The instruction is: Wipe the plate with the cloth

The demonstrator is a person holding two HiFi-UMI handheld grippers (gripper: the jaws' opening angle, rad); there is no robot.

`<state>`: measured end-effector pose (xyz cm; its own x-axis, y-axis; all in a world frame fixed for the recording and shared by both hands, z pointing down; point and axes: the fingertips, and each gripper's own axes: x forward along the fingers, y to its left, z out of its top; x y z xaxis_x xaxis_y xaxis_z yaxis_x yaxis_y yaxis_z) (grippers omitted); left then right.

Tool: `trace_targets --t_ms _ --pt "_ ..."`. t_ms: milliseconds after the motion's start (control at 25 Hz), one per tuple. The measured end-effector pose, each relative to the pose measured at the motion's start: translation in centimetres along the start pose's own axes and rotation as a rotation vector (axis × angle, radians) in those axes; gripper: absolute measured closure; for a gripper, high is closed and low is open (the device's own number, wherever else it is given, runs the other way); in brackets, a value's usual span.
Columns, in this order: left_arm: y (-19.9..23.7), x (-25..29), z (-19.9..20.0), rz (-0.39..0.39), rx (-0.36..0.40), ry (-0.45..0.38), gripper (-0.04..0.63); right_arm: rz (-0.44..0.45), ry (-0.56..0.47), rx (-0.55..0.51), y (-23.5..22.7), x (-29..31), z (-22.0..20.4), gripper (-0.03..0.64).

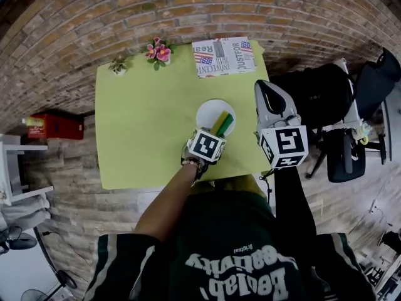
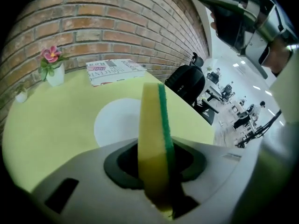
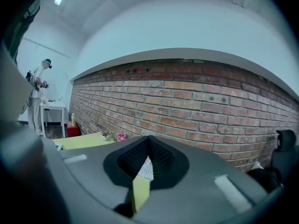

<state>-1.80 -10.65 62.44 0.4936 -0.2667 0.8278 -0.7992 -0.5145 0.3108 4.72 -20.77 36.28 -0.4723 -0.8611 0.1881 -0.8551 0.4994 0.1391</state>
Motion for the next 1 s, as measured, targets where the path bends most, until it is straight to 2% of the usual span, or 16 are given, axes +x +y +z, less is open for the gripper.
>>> trace_targets --t_ms 280,440,640,1000 --pt "-1.5 2.5 -0.5 -0.038 0.055 0.064 0.456 -0.052 0.027 -0.012 -0.9 -2.0 -0.9 0.603" --pt "-2.0 3.3 -0.9 -0.059 0.048 0.088 0.456 -0.067 0.041 -0.015 -1.3 -2.5 -1.4 0.603" --pt "-1.3 2.9 -0.4 -0.032 0.044 0.067 0.456 -0.064 0.036 -0.017 -1.2 -2.7 -1.2 0.604" --pt "1.1 0.9 -2.0 0.022 0.0 0.085 0.456 -0.042 0.001 -0.012 0.0 -2.1 0.0 0.603"
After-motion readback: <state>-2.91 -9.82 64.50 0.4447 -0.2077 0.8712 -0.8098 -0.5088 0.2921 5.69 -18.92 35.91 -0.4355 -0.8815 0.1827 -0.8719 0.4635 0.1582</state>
